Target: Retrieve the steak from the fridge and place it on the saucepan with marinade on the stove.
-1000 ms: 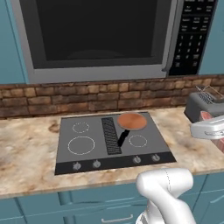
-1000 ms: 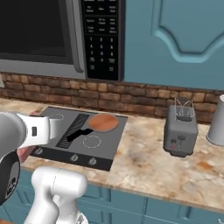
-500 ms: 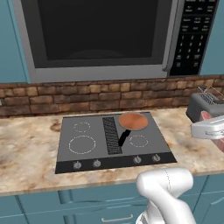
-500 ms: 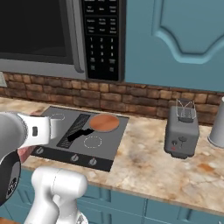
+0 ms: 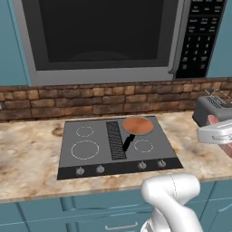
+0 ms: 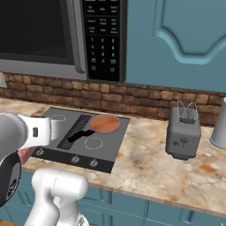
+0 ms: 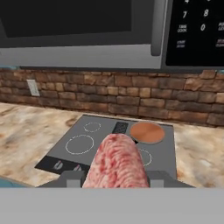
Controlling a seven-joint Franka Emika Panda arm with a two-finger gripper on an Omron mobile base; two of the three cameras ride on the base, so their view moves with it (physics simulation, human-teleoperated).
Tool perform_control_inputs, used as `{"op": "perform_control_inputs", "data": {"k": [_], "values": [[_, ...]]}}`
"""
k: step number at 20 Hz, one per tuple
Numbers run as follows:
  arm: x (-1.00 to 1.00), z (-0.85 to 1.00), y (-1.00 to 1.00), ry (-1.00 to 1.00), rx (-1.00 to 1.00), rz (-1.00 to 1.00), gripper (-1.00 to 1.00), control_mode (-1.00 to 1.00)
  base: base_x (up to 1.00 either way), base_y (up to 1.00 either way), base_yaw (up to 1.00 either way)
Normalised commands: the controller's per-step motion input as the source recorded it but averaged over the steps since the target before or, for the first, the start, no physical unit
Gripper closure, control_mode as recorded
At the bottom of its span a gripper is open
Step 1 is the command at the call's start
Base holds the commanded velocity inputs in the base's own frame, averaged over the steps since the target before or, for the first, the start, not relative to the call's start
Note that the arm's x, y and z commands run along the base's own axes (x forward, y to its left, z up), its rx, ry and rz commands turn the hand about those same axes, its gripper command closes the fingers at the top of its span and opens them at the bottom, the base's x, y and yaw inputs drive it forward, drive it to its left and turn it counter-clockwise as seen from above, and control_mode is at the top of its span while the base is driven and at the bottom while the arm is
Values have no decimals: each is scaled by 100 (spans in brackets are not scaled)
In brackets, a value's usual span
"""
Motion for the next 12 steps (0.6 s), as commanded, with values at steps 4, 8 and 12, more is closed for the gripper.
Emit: {"op": "perform_control_inputs", "data": {"k": [4,8,12], "values": [[23,-3,0,6,0,0,100,-100,0,0,0],[33,-14,0,6,0,0,100,-100,0,0,0],[30,-26,0,2,0,0,100,-100,0,0,0]]}}
